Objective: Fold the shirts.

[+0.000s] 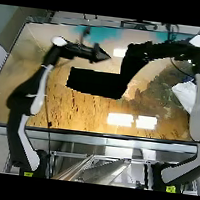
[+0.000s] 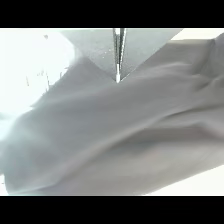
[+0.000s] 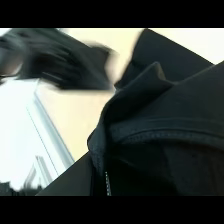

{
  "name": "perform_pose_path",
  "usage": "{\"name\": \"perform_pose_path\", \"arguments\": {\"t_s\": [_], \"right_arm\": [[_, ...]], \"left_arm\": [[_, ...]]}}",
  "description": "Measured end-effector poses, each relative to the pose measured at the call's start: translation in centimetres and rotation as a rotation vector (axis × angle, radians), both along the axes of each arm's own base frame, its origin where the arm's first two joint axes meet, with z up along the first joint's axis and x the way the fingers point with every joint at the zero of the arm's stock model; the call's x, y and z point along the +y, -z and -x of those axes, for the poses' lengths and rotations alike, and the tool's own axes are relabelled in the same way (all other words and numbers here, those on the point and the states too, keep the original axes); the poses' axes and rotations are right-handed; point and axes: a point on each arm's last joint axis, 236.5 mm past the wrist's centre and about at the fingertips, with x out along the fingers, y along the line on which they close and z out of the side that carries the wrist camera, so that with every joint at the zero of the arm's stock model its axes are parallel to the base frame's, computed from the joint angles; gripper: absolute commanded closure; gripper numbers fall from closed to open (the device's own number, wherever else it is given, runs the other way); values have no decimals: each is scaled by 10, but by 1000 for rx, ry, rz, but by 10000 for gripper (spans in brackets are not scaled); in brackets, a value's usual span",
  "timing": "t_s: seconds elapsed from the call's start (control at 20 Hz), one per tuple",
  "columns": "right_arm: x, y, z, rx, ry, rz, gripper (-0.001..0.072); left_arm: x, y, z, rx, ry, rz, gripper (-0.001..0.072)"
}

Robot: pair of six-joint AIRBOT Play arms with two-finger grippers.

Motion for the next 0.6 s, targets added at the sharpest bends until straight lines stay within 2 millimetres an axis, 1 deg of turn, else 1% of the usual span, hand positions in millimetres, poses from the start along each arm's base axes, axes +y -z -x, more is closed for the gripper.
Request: {"name": "perform_pose_path", "arguments": {"t_s": [0.05,0.1,0.15,0.2,0.25,0.3,0.35,0.4,0.45,0.5,0.55,0.6], "right_arm": [[28,5,-3,-12,1,-10,690],[56,11,-5,-20,4,-20,689],[89,22,-8,-27,14,-32,684],[122,36,-12,-37,36,-39,675],[156,56,-13,-39,59,-41,511],[187,75,-13,-49,84,-41,266],[220,96,-10,-62,110,-49,188],[252,114,-4,-81,133,-64,188],[278,128,3,-108,148,-76,189],[299,138,12,-146,149,-79,194],[311,144,18,-182,149,-78,206],[318,146,21,-211,151,-78,206]], "left_arm": [[29,-28,-3,-42,-38,13,710],[54,-49,-4,-79,-73,18,709],[80,-69,-3,-118,-107,18,709],[102,-84,-2,-152,-142,18,709],[121,-95,0,-182,-171,12,709],[136,-102,5,-204,-187,5,709],[148,-108,12,-226,-193,-1,709],[156,-112,19,-243,-190,-5,709],[161,-114,25,-262,-191,-12,708],[163,-113,31,-276,-187,-17,700],[164,-113,37,-285,-177,-21,691],[163,-113,43,-297,-168,-24,691]]}}
